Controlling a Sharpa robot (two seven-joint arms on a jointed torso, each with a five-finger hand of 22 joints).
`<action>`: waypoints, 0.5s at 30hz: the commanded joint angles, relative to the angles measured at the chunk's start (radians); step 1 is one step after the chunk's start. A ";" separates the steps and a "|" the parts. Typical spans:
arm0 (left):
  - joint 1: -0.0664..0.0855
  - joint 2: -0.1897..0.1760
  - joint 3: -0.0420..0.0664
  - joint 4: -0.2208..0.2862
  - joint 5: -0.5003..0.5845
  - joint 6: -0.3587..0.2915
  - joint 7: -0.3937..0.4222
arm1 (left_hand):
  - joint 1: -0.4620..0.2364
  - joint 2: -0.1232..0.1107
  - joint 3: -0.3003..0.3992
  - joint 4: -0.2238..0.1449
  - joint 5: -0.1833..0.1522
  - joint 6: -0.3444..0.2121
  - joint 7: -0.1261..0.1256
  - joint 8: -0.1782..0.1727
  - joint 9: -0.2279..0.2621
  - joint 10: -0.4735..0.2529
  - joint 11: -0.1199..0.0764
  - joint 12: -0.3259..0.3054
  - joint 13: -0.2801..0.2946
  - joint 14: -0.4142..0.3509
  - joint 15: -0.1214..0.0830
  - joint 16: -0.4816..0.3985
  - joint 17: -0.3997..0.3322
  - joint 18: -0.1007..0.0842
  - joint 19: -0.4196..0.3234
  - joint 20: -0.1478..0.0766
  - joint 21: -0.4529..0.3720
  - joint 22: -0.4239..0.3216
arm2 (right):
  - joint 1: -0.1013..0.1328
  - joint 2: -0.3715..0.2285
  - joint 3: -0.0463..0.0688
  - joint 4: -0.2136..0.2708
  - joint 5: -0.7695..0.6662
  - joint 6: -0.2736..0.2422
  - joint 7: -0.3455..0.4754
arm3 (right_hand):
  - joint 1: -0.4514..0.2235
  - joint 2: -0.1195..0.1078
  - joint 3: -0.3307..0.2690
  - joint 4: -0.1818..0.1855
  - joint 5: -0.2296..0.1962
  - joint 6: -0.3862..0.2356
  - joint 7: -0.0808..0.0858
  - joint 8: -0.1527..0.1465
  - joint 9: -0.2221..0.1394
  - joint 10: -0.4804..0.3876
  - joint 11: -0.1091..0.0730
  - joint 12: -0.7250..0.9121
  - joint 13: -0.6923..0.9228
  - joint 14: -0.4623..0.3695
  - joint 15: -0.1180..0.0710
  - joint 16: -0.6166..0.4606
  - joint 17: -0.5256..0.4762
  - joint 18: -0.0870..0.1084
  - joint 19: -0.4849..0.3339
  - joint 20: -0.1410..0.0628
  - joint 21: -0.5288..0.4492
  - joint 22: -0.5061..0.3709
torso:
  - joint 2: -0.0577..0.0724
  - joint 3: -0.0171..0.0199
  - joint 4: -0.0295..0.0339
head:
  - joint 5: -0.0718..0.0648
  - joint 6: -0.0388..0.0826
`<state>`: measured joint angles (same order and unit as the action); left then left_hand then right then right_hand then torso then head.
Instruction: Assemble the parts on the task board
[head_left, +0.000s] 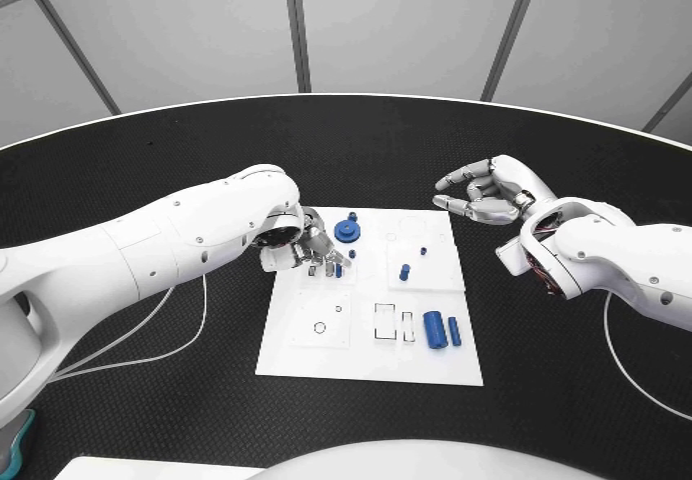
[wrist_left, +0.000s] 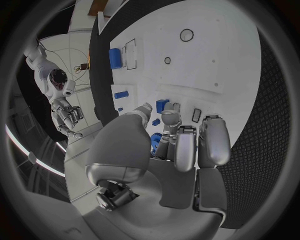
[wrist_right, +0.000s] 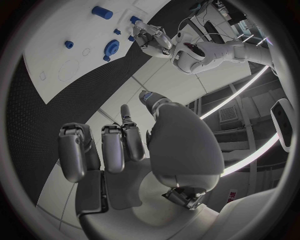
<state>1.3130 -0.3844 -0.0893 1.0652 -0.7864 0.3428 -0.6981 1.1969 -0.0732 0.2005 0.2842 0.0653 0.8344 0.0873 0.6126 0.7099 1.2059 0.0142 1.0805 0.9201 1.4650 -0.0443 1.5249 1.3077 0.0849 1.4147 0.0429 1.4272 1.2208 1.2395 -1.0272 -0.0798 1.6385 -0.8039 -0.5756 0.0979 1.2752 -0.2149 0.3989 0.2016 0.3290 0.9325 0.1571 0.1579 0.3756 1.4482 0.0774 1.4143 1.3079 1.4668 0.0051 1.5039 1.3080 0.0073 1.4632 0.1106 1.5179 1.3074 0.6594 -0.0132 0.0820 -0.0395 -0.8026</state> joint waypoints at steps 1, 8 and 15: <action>0.000 0.002 0.000 -0.001 0.000 0.001 -0.024 | 0.011 -0.002 0.005 0.001 0.003 -0.006 -0.001 0.003 0.002 -0.004 -0.003 0.004 -0.002 0.077 -0.008 -0.006 0.156 -0.017 0.006 0.001 0.003 0.000 | 0.000 0.001 0.000 -0.001 0.000 0.000 0.000 | 0.004 0.003 0.000 0.002 0.005 -0.004 0.001 0.007 0.002 0.004 -0.005 0.002 0.142 0.073 -0.008 -0.002 0.145 0.019 0.044 -0.007 -0.003 0.139 | 0.000 0.0006 -0.0001 | -0.002 -0.001; 0.000 0.005 0.000 -0.004 0.000 0.001 -0.024 | 0.020 0.000 0.013 0.001 0.004 -0.005 -0.001 0.003 0.003 -0.003 -0.003 0.006 -0.001 0.077 -0.008 -0.006 0.156 -0.017 0.006 0.001 0.004 0.001 | 0.000 0.003 0.000 -0.001 0.000 0.002 0.000 | 0.004 0.004 0.000 0.002 0.005 -0.004 0.001 0.007 0.002 0.005 -0.005 0.004 0.143 0.073 -0.008 -0.002 0.145 0.019 0.045 -0.007 -0.003 0.139 | 0.001 0.0008 0.0002 | -0.001 -0.003; 0.000 0.006 0.000 -0.006 0.001 0.001 -0.021 | 0.037 0.008 0.033 0.002 0.005 -0.005 -0.002 0.000 0.005 -0.005 -0.004 0.005 -0.006 0.077 -0.009 -0.006 0.156 -0.017 0.005 0.001 0.005 0.003 | 0.000 0.004 0.000 -0.002 0.000 0.005 0.000 | 0.004 0.004 0.000 0.002 0.005 -0.004 0.001 0.007 0.002 0.005 -0.005 0.004 0.143 0.073 -0.008 -0.002 0.145 0.019 0.045 -0.007 -0.003 0.139 | 0.001 0.0008 0.0004 | -0.003 -0.003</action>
<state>1.3128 -0.3785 -0.0898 1.0593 -0.7861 0.3427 -0.6981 1.2241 -0.0650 0.2287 0.2872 0.0653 0.8344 0.0873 0.6123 0.7132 1.2059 0.0142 1.0805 0.9160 1.4650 -0.0443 1.5249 1.3076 0.0849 1.4147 0.0429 1.4271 1.2226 1.2395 -1.0234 -0.0798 1.6364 -0.8039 -0.5709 0.0979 1.2752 -0.2149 0.3989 0.2016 0.3290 0.9325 0.1571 0.1620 0.3766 1.4482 0.0774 1.4143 1.3077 1.4668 0.0051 1.5039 1.3079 0.0073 1.4632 0.1106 1.5179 1.3074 0.6599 -0.0123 0.0820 -0.0415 -0.8061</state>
